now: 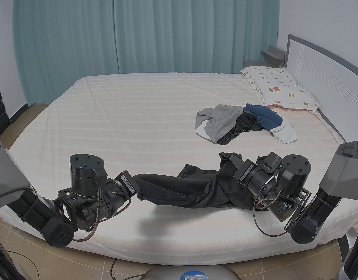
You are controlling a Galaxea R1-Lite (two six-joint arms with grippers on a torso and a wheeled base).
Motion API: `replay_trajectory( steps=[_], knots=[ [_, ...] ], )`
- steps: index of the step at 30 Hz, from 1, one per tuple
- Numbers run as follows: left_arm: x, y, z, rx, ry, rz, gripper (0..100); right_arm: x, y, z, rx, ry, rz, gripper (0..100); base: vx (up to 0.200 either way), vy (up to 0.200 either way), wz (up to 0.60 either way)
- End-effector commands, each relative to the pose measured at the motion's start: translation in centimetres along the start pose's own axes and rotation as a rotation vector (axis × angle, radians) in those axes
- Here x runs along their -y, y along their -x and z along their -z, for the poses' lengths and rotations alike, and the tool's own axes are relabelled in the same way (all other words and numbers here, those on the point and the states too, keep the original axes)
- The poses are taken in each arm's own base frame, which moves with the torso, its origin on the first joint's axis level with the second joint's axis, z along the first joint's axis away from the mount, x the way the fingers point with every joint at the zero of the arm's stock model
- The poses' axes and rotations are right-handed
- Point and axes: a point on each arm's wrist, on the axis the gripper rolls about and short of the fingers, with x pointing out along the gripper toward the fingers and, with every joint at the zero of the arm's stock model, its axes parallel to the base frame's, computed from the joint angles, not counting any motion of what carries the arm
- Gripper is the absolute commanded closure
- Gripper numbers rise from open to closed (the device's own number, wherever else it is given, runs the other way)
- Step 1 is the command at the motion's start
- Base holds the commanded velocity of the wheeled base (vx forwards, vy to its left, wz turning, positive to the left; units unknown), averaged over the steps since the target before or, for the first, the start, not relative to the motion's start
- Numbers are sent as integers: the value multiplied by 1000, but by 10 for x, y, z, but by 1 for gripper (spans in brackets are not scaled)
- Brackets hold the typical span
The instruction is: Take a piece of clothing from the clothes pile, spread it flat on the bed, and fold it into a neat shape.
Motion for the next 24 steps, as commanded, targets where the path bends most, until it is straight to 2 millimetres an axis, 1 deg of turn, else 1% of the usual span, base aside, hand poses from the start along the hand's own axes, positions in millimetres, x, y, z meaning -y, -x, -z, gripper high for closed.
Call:
replay_trajectory(
  steps=[1,24],
  knots=[
    [-1,1,0,0,1,-2,100,0,0,-2,13,-2,1,100,0,200,0],
    [-2,1,1,-4,-6,-5,100,-2,1,-2,14,5,-5,100,0,200,0]
  ],
)
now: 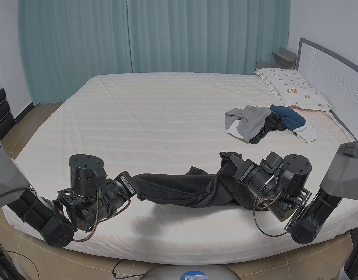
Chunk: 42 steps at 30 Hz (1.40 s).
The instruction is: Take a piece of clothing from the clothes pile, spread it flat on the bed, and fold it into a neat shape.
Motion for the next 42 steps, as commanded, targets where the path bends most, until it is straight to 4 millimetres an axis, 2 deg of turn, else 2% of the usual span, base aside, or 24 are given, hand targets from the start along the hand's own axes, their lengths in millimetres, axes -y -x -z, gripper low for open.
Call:
replay_trajectory(
  steps=[1,14,27,32,36,37,39,41,42],
  knots=[
    [-1,-1,2,-6,-1,-5,100,-1,0,-1,7,-3,-9,100,0,200,0],
    [-1,0,1,0,0,1,100,0,1,-1,6,-2,-6,100,0,200,0],
    [1,-1,5,-16,-3,9,100,1,6,-12,22,62,-4,100,0,0,0],
    [8,3,12,-34,-16,31,100,0,29,-15,-8,67,-1,100,-120,0,0],
    [-1,9,21,-66,-30,1,100,-4,49,-26,-2,63,-11,100,-200,0,0],
    [-1,9,22,-65,-31,-3,100,-4,51,-26,-3,63,-12,100,-200,0,0],
    [1,16,18,-45,-28,4,100,-8,67,-30,-7,64,-24,100,-200,0,0],
    [1,18,18,-40,-27,6,100,-9,69,-31,-6,63,-27,100,-200,0,0],
    [8,34,13,-13,-28,40,100,-15,89,-39,6,57,-56,100,-200,0,0]
  ],
)
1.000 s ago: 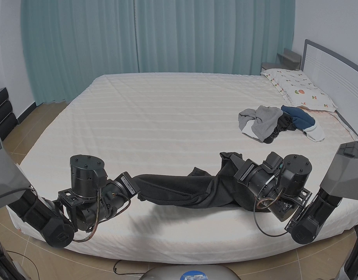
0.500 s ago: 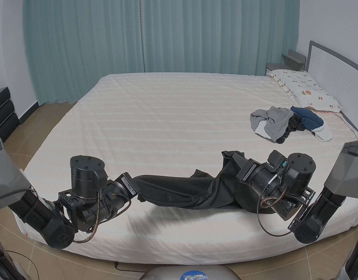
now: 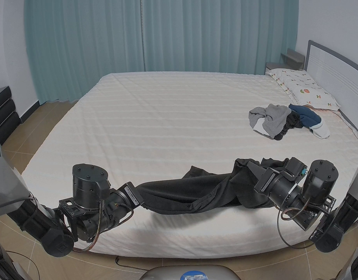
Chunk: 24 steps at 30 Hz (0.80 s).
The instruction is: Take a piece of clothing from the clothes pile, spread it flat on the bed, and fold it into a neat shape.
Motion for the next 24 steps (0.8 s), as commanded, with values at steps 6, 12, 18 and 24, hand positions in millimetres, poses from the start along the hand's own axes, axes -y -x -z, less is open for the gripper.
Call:
replay_trajectory(
  steps=[6,12,18,24],
  knots=[
    [23,66,-18,117,-76,126,100,-25,75,-44,117,20,-121,100,-167,0,0],
    [38,98,-40,186,-119,162,100,-56,101,-100,250,55,-179,100,0,0,0],
    [73,109,-90,267,-98,150,100,-90,101,-172,325,43,-147,100,0,0,0],
    [97,114,-130,341,-69,137,100,-110,80,-229,458,46,-118,100,0,0,0]
  ],
)
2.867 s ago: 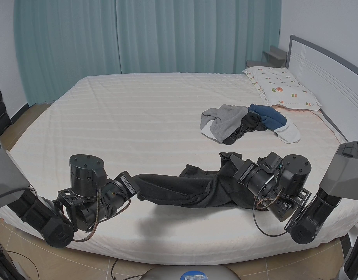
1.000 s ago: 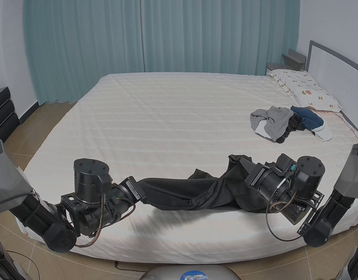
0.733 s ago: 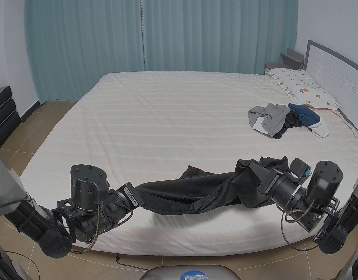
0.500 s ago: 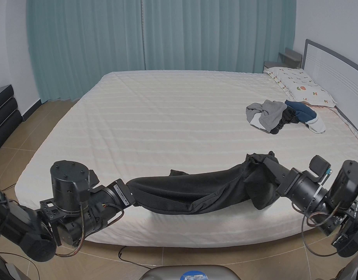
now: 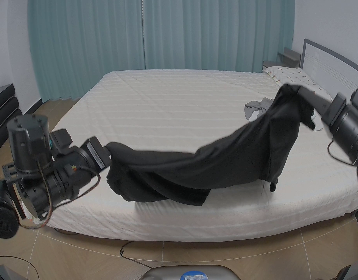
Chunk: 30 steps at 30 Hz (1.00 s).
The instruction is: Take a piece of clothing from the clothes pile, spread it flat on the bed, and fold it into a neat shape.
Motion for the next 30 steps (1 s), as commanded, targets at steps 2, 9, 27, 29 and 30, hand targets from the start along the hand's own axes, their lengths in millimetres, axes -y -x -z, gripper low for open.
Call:
replay_trajectory(
  steps=[2,9,27,29,30],
  knots=[
    [37,-7,-89,169,35,-26,100,-23,-47,-104,244,30,59,100,0,0,0],
    [22,-66,-84,113,77,-120,100,11,-103,-80,160,59,182,100,29,0,0],
    [-52,-209,-42,22,133,-304,100,109,-227,57,22,66,298,100,200,0,0],
    [-64,-225,-30,-4,131,-327,100,122,-235,81,-16,68,318,100,200,0,0],
    [-67,-229,-26,-12,130,-335,100,126,-237,87,-23,69,324,100,200,0,0]
  ],
)
